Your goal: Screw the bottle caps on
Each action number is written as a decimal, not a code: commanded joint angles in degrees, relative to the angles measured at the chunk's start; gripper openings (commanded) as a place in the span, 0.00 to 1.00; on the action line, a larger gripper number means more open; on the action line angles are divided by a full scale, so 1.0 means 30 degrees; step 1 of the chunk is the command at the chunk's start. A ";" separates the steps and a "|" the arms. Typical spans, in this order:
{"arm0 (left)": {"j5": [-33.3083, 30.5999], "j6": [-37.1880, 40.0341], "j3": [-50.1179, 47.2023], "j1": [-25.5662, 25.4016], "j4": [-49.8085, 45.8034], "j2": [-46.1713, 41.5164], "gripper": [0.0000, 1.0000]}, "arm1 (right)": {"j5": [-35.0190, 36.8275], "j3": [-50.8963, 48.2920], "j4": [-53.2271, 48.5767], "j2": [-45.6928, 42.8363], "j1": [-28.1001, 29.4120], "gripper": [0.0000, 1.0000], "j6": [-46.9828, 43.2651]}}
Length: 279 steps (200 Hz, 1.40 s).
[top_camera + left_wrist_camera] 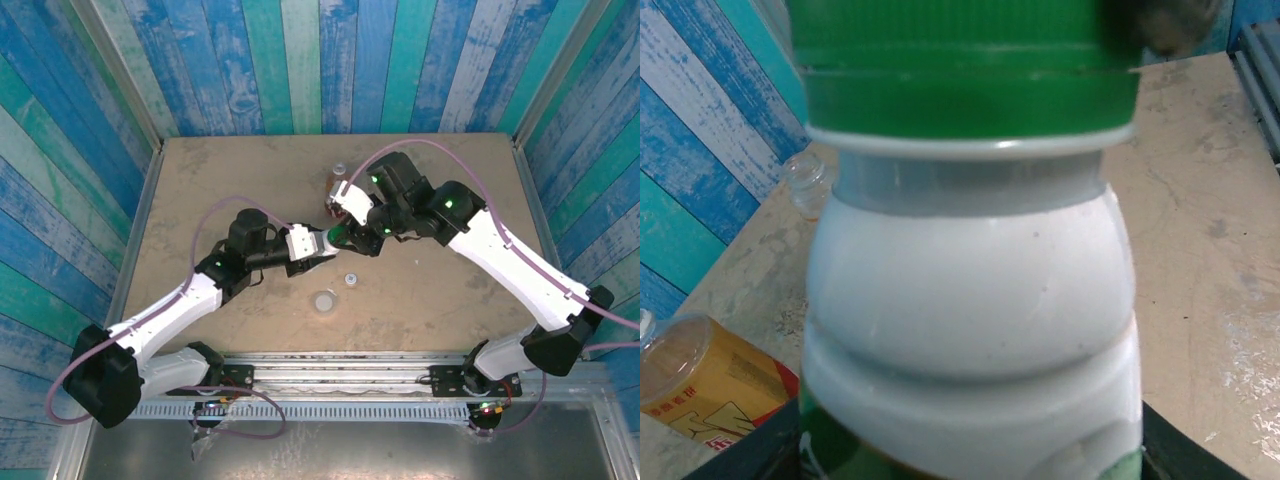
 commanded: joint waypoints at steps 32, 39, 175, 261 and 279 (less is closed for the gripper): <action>-0.1690 0.0369 0.0095 0.0096 0.1669 0.0775 0.47 | 0.1583 -0.2056 0.0134 -0.1119 0.0020 0.00 1.2972; -0.1667 0.0424 0.0137 0.0090 0.1646 0.0810 0.47 | 0.1758 -0.2033 0.0027 -0.1093 0.0040 0.01 1.3304; 0.3318 0.0485 0.0071 0.0090 -0.1237 -0.0373 0.48 | -0.2542 -0.0868 -0.0776 -0.2156 -0.0037 0.64 -1.1212; 0.3650 0.0516 0.0168 0.0091 -0.1350 -0.0686 0.48 | -0.3932 0.0393 -0.2650 -0.0139 -0.0333 0.54 -1.2001; 0.3698 0.0508 0.0166 0.0091 -0.1418 -0.0712 0.48 | -0.4042 0.0461 -0.2680 0.0036 -0.0340 0.49 -1.1807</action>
